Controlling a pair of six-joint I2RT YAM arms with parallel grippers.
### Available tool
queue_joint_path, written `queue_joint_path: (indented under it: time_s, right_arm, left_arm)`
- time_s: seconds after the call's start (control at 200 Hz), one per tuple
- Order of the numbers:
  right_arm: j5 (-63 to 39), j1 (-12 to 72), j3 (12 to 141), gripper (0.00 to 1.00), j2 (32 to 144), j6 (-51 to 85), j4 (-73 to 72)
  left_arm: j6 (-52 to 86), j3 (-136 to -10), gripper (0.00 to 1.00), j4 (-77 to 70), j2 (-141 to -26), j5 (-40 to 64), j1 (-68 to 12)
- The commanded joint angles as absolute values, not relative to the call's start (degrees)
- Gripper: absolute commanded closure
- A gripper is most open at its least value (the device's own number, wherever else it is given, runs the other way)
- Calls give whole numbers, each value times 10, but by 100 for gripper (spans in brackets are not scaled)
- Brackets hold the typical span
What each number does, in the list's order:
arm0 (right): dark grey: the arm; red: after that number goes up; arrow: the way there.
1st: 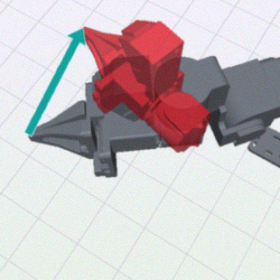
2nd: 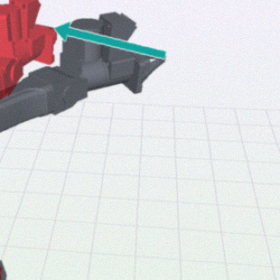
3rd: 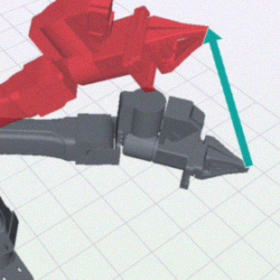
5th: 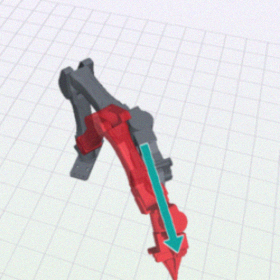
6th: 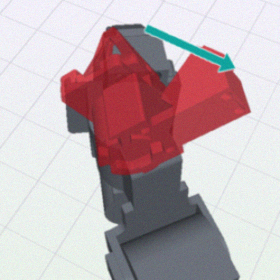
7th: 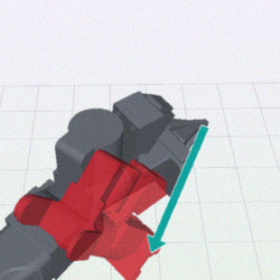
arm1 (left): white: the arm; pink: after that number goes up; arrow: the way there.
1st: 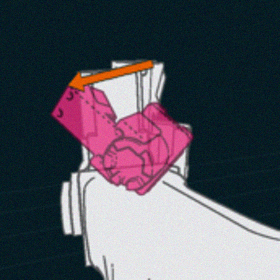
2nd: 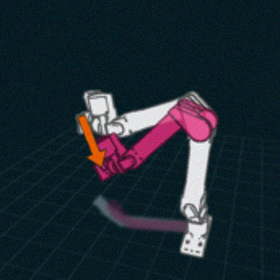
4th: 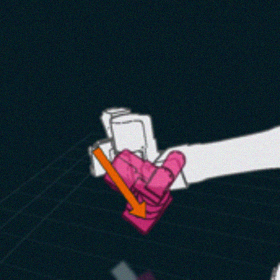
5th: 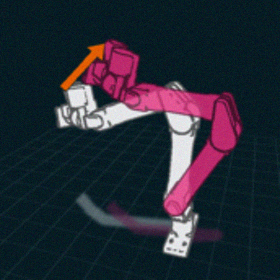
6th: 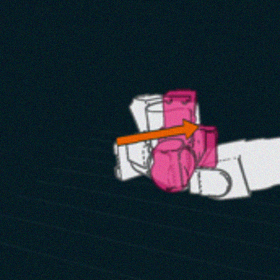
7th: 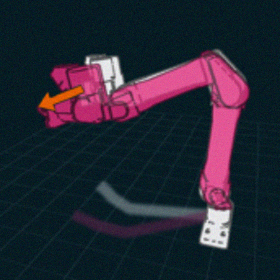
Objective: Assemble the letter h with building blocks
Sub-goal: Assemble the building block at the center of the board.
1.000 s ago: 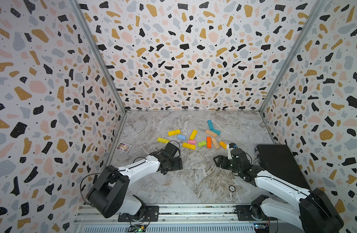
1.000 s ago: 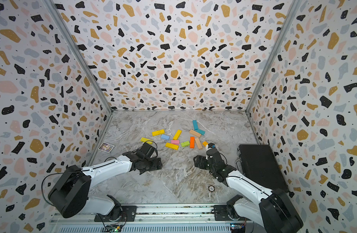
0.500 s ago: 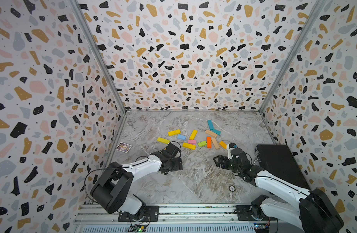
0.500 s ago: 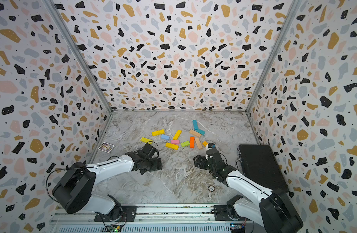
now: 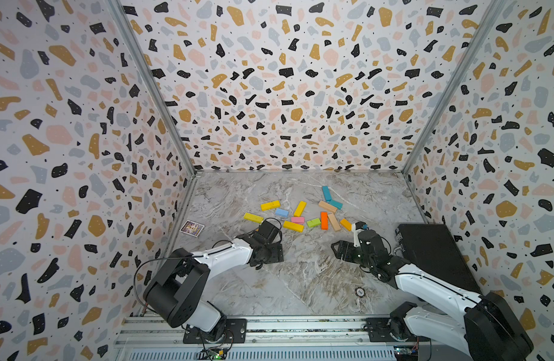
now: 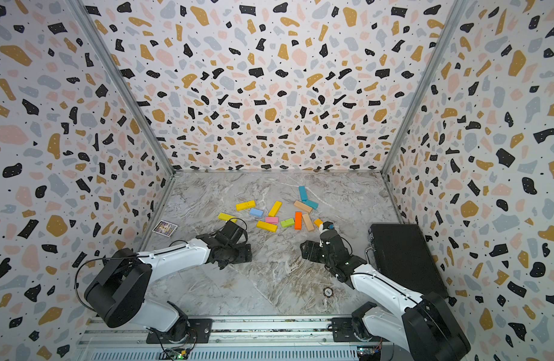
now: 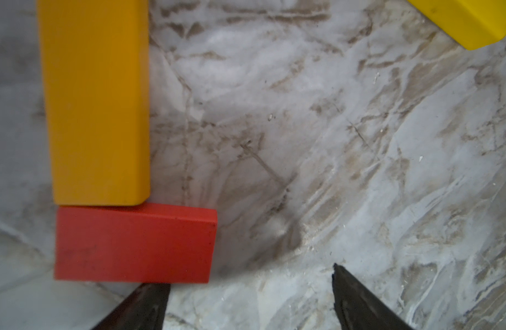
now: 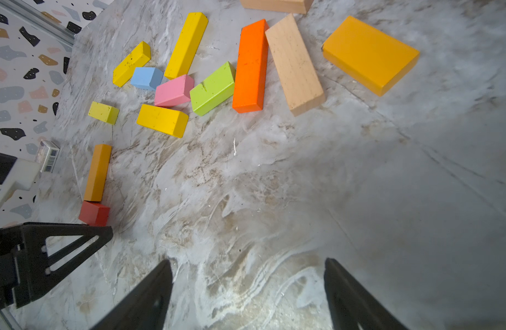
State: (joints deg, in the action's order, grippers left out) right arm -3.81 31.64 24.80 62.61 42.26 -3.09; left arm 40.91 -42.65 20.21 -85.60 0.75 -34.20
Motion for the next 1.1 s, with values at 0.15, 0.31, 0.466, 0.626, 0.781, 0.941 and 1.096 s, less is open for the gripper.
queue_joint_path:
  time_s: [0.15,0.31,0.466,0.626,0.781,0.941,1.096]
  right_arm:
    - [-33,319,252,15,626,419,-25]
    - [-33,319,252,15,625,419,-25]
    - [-35,319,252,15,626,418,-27]
    - [-42,319,252,15,623,418,-29]
    - [-48,319,253,14,606,416,-29]
    - [-60,319,233,14,600,405,-82]
    - [-72,319,265,14,611,381,-61]
  left_arm:
    - [396,-428,11,213,-874,0,-339]
    - [396,-426,11,218,-869,3,-338]
    - [404,-428,10,231,-833,33,-343]
    - [410,-462,8,287,-749,50,-359]
    - [386,-512,0,342,-629,11,-359]
    - [357,-532,1,356,-563,-9,-357]
    - [343,-524,1,375,-538,-33,-356]
